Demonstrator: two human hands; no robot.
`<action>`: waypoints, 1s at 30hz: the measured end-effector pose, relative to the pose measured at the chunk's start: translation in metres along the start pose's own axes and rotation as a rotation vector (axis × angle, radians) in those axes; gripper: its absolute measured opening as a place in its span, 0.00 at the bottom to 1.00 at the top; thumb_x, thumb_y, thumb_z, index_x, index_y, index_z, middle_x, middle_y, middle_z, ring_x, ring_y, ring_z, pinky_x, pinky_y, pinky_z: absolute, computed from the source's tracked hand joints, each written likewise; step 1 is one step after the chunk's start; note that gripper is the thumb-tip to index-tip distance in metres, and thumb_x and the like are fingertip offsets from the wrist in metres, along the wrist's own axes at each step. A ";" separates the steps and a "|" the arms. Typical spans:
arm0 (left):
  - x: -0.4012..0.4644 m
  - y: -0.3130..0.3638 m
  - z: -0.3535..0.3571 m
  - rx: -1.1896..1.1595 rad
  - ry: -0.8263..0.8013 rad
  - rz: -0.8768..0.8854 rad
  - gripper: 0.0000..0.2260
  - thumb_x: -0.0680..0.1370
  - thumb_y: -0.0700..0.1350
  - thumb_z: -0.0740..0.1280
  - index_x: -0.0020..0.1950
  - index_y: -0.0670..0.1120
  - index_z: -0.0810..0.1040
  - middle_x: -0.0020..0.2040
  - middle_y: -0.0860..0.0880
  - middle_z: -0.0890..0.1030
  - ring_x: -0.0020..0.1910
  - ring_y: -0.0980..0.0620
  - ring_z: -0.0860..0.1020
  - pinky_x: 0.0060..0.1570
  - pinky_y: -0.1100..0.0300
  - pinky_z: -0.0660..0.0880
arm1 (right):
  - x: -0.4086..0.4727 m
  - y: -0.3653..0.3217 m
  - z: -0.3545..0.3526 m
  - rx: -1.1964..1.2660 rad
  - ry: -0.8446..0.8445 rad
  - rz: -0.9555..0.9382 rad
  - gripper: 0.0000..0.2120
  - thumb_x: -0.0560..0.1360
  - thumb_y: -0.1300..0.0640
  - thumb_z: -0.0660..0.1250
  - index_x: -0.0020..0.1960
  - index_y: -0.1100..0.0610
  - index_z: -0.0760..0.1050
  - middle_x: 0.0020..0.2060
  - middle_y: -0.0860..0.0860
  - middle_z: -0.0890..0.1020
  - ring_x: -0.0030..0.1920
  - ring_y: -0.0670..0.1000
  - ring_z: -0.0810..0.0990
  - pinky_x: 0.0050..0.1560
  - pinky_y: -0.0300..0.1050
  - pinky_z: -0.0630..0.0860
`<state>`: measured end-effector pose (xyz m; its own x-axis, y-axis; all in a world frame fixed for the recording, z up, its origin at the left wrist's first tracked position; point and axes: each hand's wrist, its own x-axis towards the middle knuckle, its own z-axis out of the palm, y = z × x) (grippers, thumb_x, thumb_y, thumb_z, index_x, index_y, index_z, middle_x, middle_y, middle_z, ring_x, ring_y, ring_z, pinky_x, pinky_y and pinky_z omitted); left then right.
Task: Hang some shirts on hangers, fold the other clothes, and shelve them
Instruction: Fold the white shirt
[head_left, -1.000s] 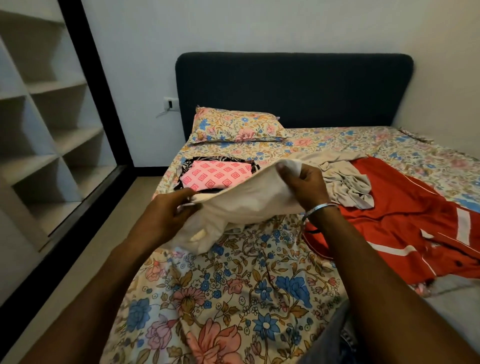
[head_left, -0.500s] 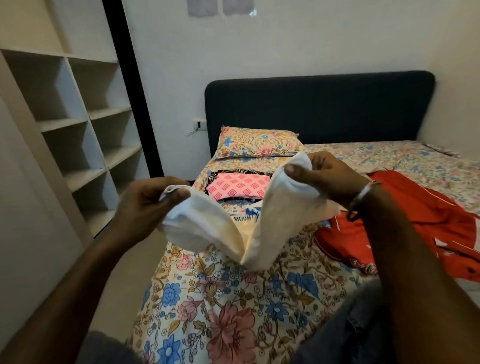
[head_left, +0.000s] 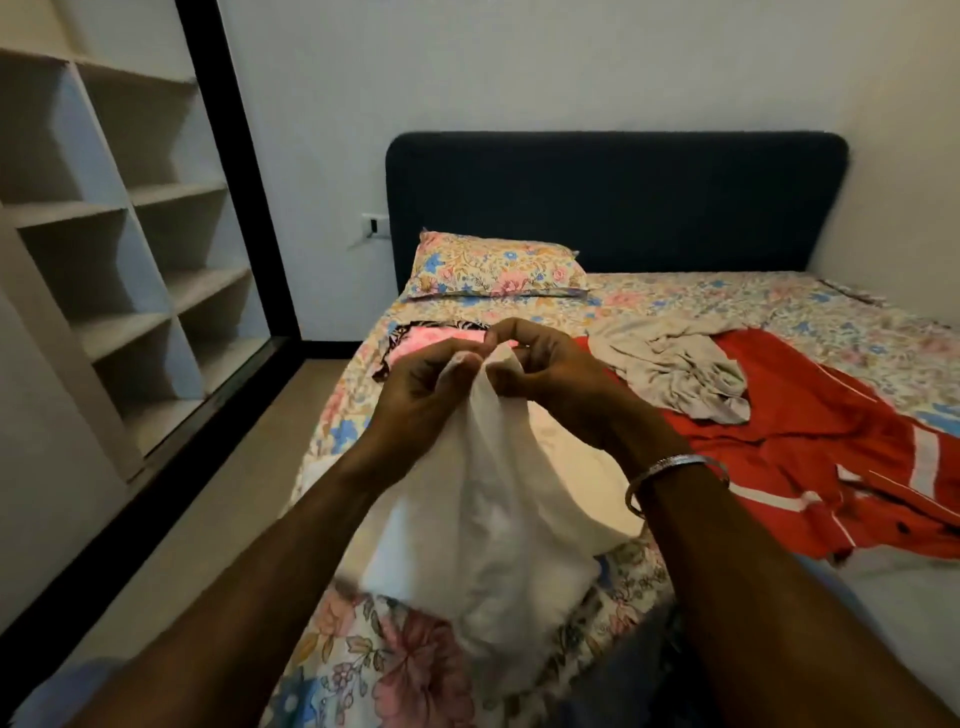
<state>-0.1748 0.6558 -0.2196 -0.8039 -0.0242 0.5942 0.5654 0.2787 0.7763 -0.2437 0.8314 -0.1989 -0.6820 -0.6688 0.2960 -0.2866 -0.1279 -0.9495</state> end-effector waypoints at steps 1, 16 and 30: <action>0.001 -0.007 0.000 -0.031 0.006 -0.010 0.09 0.82 0.46 0.64 0.52 0.46 0.83 0.48 0.53 0.85 0.48 0.56 0.81 0.50 0.62 0.77 | 0.001 0.005 -0.001 0.002 0.024 -0.003 0.08 0.77 0.67 0.69 0.54 0.60 0.76 0.44 0.54 0.84 0.48 0.51 0.82 0.51 0.45 0.80; 0.006 -0.017 -0.042 -0.142 -0.344 -0.243 0.11 0.73 0.35 0.72 0.54 0.37 0.79 0.49 0.45 0.86 0.53 0.45 0.84 0.53 0.58 0.80 | 0.010 0.030 -0.004 -0.036 -0.051 0.065 0.05 0.75 0.60 0.70 0.50 0.59 0.82 0.45 0.54 0.85 0.48 0.50 0.82 0.52 0.45 0.80; 0.009 0.000 -0.036 0.211 -0.385 0.032 0.17 0.73 0.33 0.75 0.61 0.40 0.82 0.60 0.49 0.83 0.54 0.54 0.84 0.52 0.62 0.80 | 0.008 0.021 -0.004 -0.306 0.023 0.106 0.16 0.71 0.61 0.78 0.52 0.57 0.72 0.42 0.57 0.77 0.42 0.54 0.75 0.49 0.51 0.79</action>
<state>-0.1752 0.6207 -0.2062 -0.8193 0.3360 0.4646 0.5733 0.4641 0.6753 -0.2574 0.8265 -0.2156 -0.7332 -0.6491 0.2025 -0.3995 0.1702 -0.9008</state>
